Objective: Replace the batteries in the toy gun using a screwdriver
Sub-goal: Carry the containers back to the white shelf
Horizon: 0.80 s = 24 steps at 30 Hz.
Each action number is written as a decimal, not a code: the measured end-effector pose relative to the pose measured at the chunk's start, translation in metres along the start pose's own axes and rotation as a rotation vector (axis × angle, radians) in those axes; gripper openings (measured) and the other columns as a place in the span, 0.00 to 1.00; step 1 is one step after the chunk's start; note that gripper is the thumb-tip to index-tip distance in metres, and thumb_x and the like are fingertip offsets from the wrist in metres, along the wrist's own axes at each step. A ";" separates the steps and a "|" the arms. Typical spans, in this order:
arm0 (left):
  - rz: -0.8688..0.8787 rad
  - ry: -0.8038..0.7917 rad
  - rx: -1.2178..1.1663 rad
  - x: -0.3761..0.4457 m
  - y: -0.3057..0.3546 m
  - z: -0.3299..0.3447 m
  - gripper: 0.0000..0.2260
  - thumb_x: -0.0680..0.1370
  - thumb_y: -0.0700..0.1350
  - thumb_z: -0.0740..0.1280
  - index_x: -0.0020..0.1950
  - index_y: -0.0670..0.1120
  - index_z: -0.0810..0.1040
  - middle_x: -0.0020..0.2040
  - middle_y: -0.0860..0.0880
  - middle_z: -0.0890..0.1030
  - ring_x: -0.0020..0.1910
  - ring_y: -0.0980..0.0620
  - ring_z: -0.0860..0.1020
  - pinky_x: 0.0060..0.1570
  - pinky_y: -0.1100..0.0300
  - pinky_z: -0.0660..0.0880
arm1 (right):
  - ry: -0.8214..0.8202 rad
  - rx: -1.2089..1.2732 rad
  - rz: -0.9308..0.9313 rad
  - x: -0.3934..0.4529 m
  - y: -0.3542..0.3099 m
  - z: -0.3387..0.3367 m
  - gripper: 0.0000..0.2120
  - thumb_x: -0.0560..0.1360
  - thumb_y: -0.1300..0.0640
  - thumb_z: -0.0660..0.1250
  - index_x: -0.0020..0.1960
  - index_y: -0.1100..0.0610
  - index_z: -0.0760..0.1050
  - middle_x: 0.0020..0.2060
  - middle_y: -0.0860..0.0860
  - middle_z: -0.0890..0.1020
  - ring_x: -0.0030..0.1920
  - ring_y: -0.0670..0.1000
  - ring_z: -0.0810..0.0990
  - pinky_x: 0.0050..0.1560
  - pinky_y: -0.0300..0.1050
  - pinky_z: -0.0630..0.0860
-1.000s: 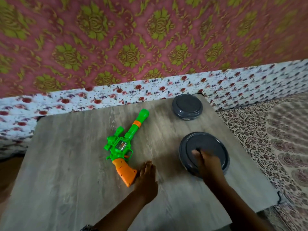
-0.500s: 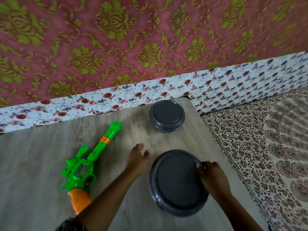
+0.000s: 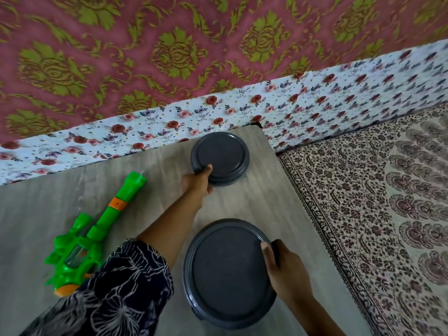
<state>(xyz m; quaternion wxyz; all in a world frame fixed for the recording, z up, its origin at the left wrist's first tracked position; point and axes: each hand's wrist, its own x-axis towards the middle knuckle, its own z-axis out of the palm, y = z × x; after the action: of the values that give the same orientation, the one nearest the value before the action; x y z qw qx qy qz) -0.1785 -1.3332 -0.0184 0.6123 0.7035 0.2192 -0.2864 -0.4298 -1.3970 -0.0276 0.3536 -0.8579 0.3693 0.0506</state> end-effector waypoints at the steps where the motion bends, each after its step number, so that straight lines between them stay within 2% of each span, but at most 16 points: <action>1: -0.009 0.000 -0.033 0.001 -0.001 0.002 0.15 0.73 0.48 0.72 0.51 0.39 0.76 0.45 0.42 0.77 0.31 0.51 0.74 0.27 0.61 0.76 | 0.005 0.015 0.000 0.000 0.001 0.000 0.19 0.76 0.38 0.49 0.44 0.52 0.68 0.30 0.46 0.74 0.31 0.48 0.75 0.28 0.42 0.65; 2: -0.015 -0.012 -0.073 0.002 -0.001 0.003 0.14 0.73 0.47 0.72 0.52 0.39 0.76 0.43 0.42 0.77 0.31 0.51 0.74 0.28 0.61 0.76 | 0.010 0.031 0.001 0.000 0.001 0.001 0.19 0.76 0.38 0.50 0.43 0.52 0.68 0.30 0.47 0.74 0.32 0.49 0.76 0.28 0.42 0.65; 4: -0.023 -0.047 -0.150 0.000 -0.001 0.002 0.10 0.74 0.44 0.71 0.48 0.39 0.76 0.38 0.44 0.77 0.32 0.51 0.74 0.33 0.60 0.75 | 0.017 0.050 0.000 0.000 0.001 0.001 0.19 0.76 0.38 0.50 0.43 0.52 0.68 0.30 0.47 0.75 0.33 0.51 0.77 0.29 0.43 0.66; 6: -0.027 -0.090 -0.190 -0.005 -0.003 -0.002 0.07 0.74 0.43 0.71 0.42 0.41 0.75 0.37 0.45 0.76 0.33 0.51 0.74 0.31 0.62 0.77 | 0.024 0.064 -0.003 -0.001 0.002 0.002 0.19 0.76 0.38 0.50 0.42 0.52 0.68 0.30 0.47 0.74 0.32 0.51 0.76 0.28 0.42 0.65; 8: 0.001 -0.096 -0.205 -0.012 -0.004 -0.009 0.07 0.74 0.41 0.71 0.40 0.42 0.75 0.36 0.44 0.76 0.32 0.52 0.74 0.28 0.64 0.77 | 0.028 0.080 -0.004 -0.002 0.001 0.003 0.19 0.76 0.39 0.50 0.42 0.53 0.69 0.29 0.47 0.74 0.30 0.48 0.75 0.27 0.41 0.64; 11: 0.059 -0.095 -0.252 -0.029 -0.004 -0.029 0.07 0.74 0.40 0.70 0.39 0.41 0.74 0.34 0.45 0.75 0.28 0.53 0.75 0.28 0.63 0.77 | 0.044 0.107 -0.006 -0.002 0.001 0.003 0.19 0.76 0.40 0.51 0.41 0.54 0.70 0.30 0.47 0.75 0.31 0.48 0.76 0.29 0.42 0.67; 13: 0.094 -0.109 -0.307 -0.046 -0.004 -0.052 0.06 0.75 0.40 0.69 0.39 0.42 0.74 0.34 0.45 0.76 0.26 0.54 0.76 0.30 0.63 0.77 | 0.061 0.116 -0.010 -0.005 -0.001 0.004 0.21 0.76 0.40 0.51 0.41 0.55 0.71 0.31 0.47 0.76 0.33 0.49 0.76 0.31 0.43 0.69; 18: 0.179 -0.122 -0.457 -0.091 -0.019 -0.132 0.04 0.76 0.38 0.67 0.45 0.46 0.75 0.42 0.48 0.79 0.37 0.53 0.78 0.34 0.62 0.80 | 0.123 0.161 -0.027 -0.037 -0.016 0.019 0.18 0.78 0.45 0.53 0.37 0.56 0.70 0.30 0.49 0.75 0.33 0.51 0.75 0.32 0.46 0.68; 22: 0.223 -0.090 -0.528 -0.119 -0.043 -0.209 0.04 0.76 0.38 0.66 0.44 0.46 0.76 0.40 0.47 0.78 0.30 0.57 0.79 0.29 0.64 0.77 | 0.165 0.232 0.005 -0.076 -0.041 0.039 0.19 0.79 0.47 0.52 0.39 0.58 0.70 0.31 0.52 0.74 0.33 0.51 0.73 0.30 0.45 0.66; 24: 0.223 -0.081 -0.557 -0.132 -0.053 -0.249 0.04 0.76 0.38 0.66 0.44 0.46 0.76 0.37 0.49 0.80 0.29 0.57 0.80 0.30 0.64 0.78 | 0.193 0.275 0.032 -0.099 -0.056 0.052 0.19 0.80 0.48 0.52 0.41 0.60 0.71 0.33 0.53 0.75 0.34 0.51 0.73 0.32 0.44 0.67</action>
<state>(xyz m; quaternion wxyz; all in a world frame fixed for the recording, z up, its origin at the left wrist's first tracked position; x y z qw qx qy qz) -0.2776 -1.0735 0.0531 0.8177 0.5162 0.1861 -0.1741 -0.4549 -1.2773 -0.0003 0.4298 -0.7963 0.4186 -0.0775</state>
